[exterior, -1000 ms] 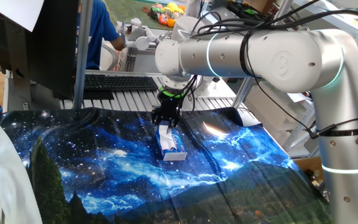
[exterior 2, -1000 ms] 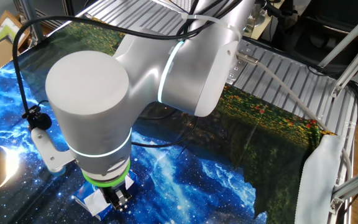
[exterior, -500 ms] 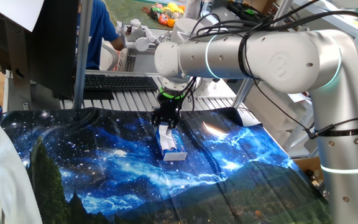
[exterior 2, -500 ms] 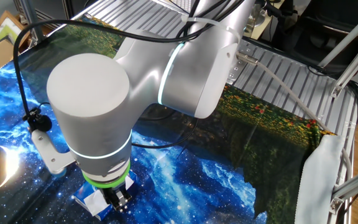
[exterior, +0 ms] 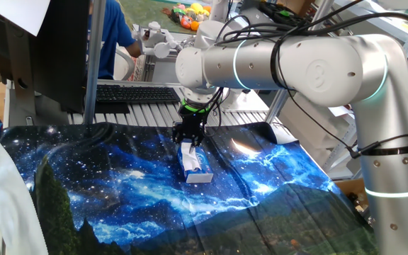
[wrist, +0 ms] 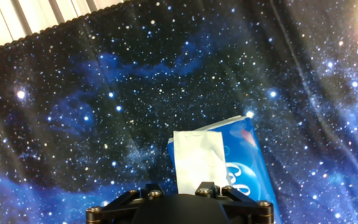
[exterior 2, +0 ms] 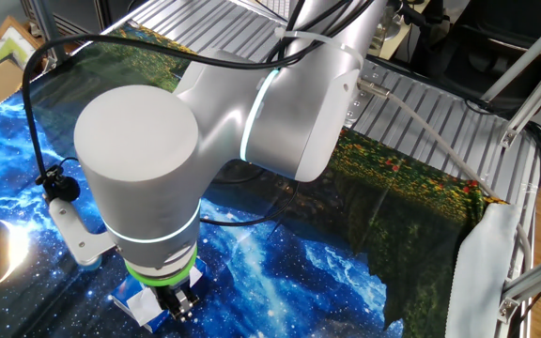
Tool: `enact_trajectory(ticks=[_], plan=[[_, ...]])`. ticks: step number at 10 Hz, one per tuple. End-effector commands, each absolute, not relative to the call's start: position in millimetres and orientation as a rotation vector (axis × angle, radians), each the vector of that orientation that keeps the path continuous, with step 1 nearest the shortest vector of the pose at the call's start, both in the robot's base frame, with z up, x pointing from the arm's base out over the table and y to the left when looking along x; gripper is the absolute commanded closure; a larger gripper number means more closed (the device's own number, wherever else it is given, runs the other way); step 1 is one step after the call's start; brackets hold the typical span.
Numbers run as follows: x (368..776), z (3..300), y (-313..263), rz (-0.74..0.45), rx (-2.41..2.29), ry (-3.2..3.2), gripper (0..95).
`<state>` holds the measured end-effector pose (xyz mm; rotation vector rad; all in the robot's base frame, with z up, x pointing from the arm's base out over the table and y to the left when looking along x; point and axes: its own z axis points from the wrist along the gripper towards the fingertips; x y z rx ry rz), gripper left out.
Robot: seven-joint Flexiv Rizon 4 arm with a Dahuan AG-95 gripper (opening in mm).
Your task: Pull out a napkin
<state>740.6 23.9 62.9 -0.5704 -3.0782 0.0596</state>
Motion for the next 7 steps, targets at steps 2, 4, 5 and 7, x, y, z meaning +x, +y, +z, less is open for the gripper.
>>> enact_trajectory(ticks=[2,4,5,7], plan=[[739.7,62.7,23.9,0.058,-0.565,-3.080,57.0],[739.7,62.7,23.8,0.051,-0.574,-3.077,57.0],[740.3,63.3,24.1,0.041,-0.573,-3.076,57.0],[740.7,63.8,24.3,0.033,-0.563,-3.076,57.0]])
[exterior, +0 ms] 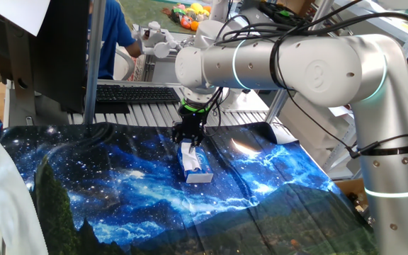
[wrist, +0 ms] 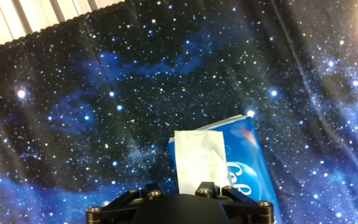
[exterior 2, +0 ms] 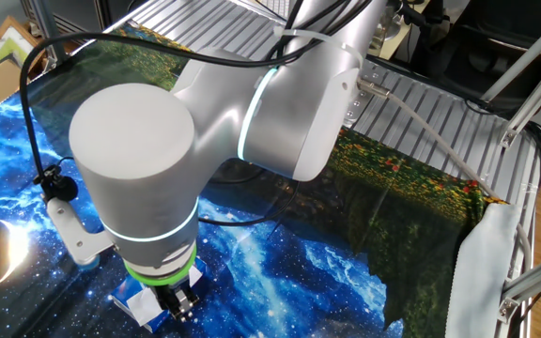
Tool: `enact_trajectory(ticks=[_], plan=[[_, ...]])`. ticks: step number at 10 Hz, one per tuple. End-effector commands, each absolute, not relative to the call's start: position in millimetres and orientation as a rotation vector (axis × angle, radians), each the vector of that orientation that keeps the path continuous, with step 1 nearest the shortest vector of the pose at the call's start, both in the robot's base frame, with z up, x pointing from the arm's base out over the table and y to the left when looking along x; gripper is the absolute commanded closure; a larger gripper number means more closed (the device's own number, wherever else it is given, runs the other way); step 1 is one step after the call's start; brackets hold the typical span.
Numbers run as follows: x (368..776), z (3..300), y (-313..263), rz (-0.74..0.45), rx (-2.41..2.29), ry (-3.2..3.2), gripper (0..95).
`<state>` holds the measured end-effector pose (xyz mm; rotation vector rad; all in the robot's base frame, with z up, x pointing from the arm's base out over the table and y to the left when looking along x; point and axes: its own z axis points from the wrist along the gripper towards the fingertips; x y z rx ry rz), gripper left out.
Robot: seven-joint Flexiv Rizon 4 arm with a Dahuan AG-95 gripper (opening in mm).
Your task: Pull out a napkin
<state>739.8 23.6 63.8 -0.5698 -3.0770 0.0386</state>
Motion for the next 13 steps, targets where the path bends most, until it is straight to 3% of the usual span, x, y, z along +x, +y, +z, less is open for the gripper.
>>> enact_trajectory(ticks=[1,11,12,13], plan=[[740.8,63.8,24.2,0.033,-0.535,-3.080,57.0],[740.9,63.8,24.2,0.030,-0.535,-3.077,57.0],[740.9,63.8,24.2,0.031,-0.536,-3.070,76.0],[740.9,63.8,24.2,0.030,-0.538,-3.067,76.0]])
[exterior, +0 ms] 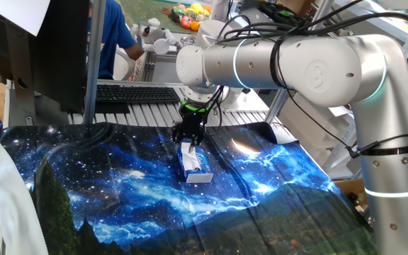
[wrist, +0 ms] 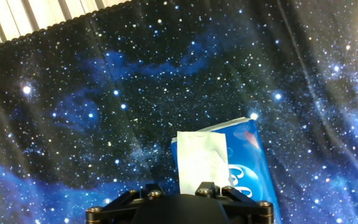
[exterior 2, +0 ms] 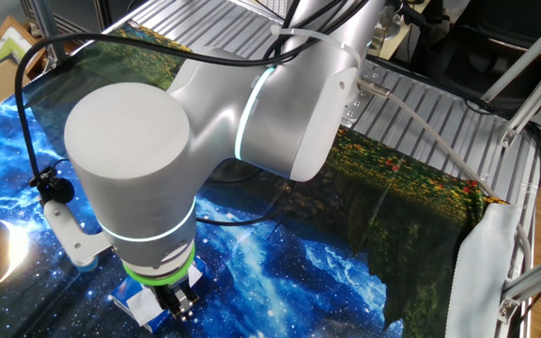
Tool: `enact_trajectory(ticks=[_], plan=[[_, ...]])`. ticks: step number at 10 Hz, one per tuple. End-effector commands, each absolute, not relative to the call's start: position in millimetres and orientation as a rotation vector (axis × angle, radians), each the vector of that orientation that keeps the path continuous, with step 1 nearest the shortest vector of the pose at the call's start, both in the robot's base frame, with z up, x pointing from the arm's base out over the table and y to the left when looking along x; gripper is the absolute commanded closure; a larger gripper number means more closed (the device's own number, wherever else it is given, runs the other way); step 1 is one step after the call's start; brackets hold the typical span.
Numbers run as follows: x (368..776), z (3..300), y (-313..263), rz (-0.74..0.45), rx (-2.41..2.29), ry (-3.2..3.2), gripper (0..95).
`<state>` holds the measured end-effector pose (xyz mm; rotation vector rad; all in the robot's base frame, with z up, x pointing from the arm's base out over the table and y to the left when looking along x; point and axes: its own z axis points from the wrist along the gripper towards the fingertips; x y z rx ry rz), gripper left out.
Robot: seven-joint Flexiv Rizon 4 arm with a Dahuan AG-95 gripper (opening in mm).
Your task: Pull out a napkin
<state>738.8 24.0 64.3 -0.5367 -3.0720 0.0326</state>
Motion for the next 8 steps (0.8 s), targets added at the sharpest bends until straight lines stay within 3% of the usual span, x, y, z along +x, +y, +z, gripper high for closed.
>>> enact_trajectory(ticks=[1,8], plan=[[740.9,63.8,24.2,0.028,-0.537,-3.068,76.0],[740.9,63.8,24.2,0.033,-0.534,-3.070,76.0]])
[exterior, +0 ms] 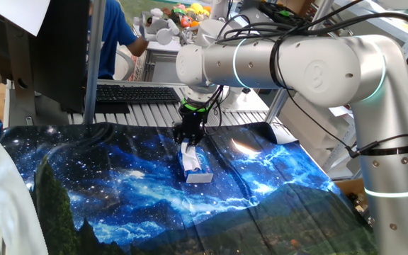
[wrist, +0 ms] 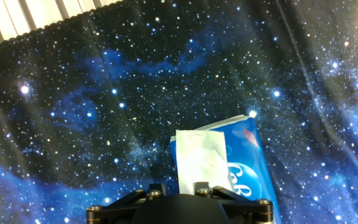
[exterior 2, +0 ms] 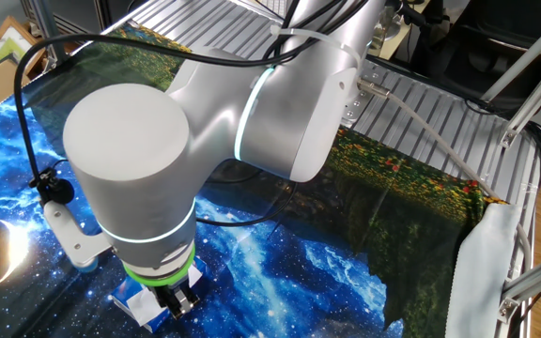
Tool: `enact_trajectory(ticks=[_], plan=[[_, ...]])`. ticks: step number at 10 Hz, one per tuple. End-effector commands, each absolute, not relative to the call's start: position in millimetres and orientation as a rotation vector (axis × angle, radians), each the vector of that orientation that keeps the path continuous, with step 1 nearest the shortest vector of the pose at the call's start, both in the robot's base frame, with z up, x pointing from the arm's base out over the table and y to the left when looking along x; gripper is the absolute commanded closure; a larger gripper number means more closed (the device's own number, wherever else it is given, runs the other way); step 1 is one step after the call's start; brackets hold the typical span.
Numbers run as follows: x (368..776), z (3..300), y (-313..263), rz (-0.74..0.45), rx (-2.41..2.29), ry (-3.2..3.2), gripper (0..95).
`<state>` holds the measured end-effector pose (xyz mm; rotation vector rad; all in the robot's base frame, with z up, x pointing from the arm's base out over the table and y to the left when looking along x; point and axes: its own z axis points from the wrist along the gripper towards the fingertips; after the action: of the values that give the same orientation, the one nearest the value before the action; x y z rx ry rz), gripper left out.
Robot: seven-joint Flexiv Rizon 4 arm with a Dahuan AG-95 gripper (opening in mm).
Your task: Pull out a napkin
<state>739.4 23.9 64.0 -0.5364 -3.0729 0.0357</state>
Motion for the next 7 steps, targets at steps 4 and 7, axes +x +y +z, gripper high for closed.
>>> enact_trajectory(ticks=[4,7], plan=[[740.9,63.8,24.2,0.035,-0.528,-3.070,76.0],[740.9,63.8,24.2,0.034,-0.522,-3.071,76.0]])
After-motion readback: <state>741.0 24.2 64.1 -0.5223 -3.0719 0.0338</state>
